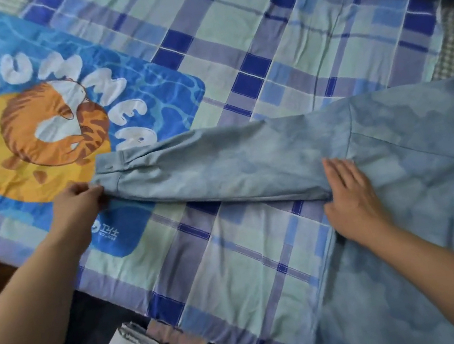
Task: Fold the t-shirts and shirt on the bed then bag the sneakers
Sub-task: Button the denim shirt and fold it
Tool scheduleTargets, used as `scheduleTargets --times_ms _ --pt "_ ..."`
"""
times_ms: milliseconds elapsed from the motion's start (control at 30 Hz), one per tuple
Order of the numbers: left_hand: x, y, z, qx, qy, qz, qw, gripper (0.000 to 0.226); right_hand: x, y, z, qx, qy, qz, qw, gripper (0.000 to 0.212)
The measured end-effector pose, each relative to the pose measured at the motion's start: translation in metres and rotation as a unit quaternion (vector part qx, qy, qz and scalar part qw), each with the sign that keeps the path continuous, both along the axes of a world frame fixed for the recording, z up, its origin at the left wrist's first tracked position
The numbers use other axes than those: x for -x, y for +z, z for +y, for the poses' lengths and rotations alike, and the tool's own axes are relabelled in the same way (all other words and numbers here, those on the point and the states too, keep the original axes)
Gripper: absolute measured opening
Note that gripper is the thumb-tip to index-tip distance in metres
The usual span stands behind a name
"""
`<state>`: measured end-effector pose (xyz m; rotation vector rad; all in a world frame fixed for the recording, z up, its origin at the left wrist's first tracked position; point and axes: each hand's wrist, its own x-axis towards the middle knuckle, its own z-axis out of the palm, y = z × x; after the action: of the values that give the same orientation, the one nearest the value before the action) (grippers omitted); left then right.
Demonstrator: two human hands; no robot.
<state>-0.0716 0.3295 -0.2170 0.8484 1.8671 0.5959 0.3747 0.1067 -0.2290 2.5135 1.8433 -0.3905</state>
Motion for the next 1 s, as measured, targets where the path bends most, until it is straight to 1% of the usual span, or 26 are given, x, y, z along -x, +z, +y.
scheduleTargets --times_ms 33,67,100,167,233,267,300,333,367,400,433,467,500,533,567,600,667,700,733,767,800,867,900,933,1000 --pt "-0.004 -0.008 0.0 0.013 0.017 0.015 1.0 0.03 0.001 0.001 -0.002 0.009 0.001 -0.008 1.0 0.085" --pt "-0.01 -0.01 -0.003 0.018 0.013 0.044 0.999 0.039 0.001 0.001 -0.005 0.018 0.009 -0.027 0.999 0.084" --pt "-0.014 -0.009 -0.008 0.018 -0.014 0.104 0.994 0.042 0.002 0.003 -0.01 0.028 0.018 -0.051 0.998 0.082" --pt "-0.016 -0.009 -0.02 0.016 -0.067 0.233 0.97 0.04 0.0 0.002 -0.019 0.053 0.044 -0.096 0.993 0.077" --pt "-0.017 -0.007 -0.034 0.036 -0.067 0.282 0.957 0.035 0.002 0.007 -0.02 0.088 0.056 -0.118 0.987 0.071" --pt "-0.018 -0.006 -0.037 0.045 -0.068 0.293 0.953 0.036 0.005 0.01 -0.017 0.11 0.047 -0.119 0.986 0.073" --pt "-0.02 -0.005 -0.039 0.03 -0.076 0.316 0.945 0.043 0.01 0.014 -0.013 0.146 0.033 -0.11 0.983 0.081" --pt "-0.026 -0.004 -0.04 -0.025 -0.102 0.344 0.933 0.051 0.015 0.018 -0.007 0.169 0.028 -0.085 0.982 0.09" --pt "-0.033 -0.004 -0.038 -0.114 -0.155 0.378 0.905 0.056 0.021 0.023 0.001 0.147 0.043 -0.057 0.986 0.09" --pt "-0.042 -0.004 -0.036 -0.199 -0.225 0.406 0.863 0.056 0.026 0.026 0.01 0.096 0.066 -0.024 0.993 0.083" --pt "-0.049 -0.009 -0.031 -0.257 -0.298 0.415 0.82 0.055 0.031 0.028 0.021 0.043 0.081 0.002 0.996 0.075" --pt "-0.056 -0.013 -0.021 -0.279 -0.355 0.419 0.788 0.054 0.034 0.025 0.033 0.008 0.082 0.02 0.996 0.07" --pt "-0.06 -0.02 -0.008 -0.271 -0.388 0.421 0.774 0.052 0.034 0.022 0.048 0.0 0.069 0.026 0.997 0.071" --pt "-0.06 -0.027 0.005 -0.241 -0.401 0.426 0.774 0.049 0.033 0.017 0.062 0.01 0.045 0.028 0.999 0.073" --pt "-0.057 -0.032 0.017 -0.204 -0.41 0.438 0.774 0.045 0.029 0.01 0.074 0.037 0.017 0.016 0.999 0.073" --pt "-0.053 -0.034 0.028 -0.172 -0.422 0.455 0.765 0.043 0.023 0.0 0.083 0.076 -0.006 -0.004 0.997 0.07" --pt "-0.043 -0.036 0.041 -0.155 -0.433 0.488 0.741 0.043 0.011 -0.017 0.094 0.156 -0.026 -0.036 0.987 0.07" --pt "-0.04 -0.037 0.044 -0.158 -0.423 0.498 0.741 0.043 0.008 -0.023 0.095 0.179 -0.025 -0.047 0.982 0.072" --pt "-0.042 -0.037 0.042 -0.157 -0.401 0.496 0.754 0.045 0.007 -0.026 0.094 0.187 -0.023 -0.059 0.98 0.074" --pt "-0.047 -0.036 0.037 -0.153 -0.365 0.49 0.777 0.049 0.01 -0.027 0.093 0.172 -0.02 -0.071 0.982 0.075" --pt "-0.052 -0.033 0.029 -0.139 -0.313 0.479 0.809 0.056 0.016 -0.026 0.092 0.14 -0.017 -0.077 0.987 0.075" --pt "-0.059 -0.03 0.007 -0.088 -0.189 0.45 0.868 0.07 0.034 -0.024 0.086 0.06 0.003 -0.07 0.996 0.072" --pt "-0.059 -0.028 -0.004 -0.058 -0.141 0.434 0.888 0.076 0.044 -0.026 0.081 0.035 0.022 -0.064 0.997 0.072" --pt "-0.058 -0.025 -0.013 -0.024 -0.103 0.415 0.904 0.081 0.051 -0.03 0.076 0.029 0.044 -0.067 0.996 0.073" --pt "-0.052 -0.027 -0.025 0.036 -0.065 0.372 0.925 0.086 0.059 -0.045 0.068 0.059 0.067 -0.091 0.992 0.075"
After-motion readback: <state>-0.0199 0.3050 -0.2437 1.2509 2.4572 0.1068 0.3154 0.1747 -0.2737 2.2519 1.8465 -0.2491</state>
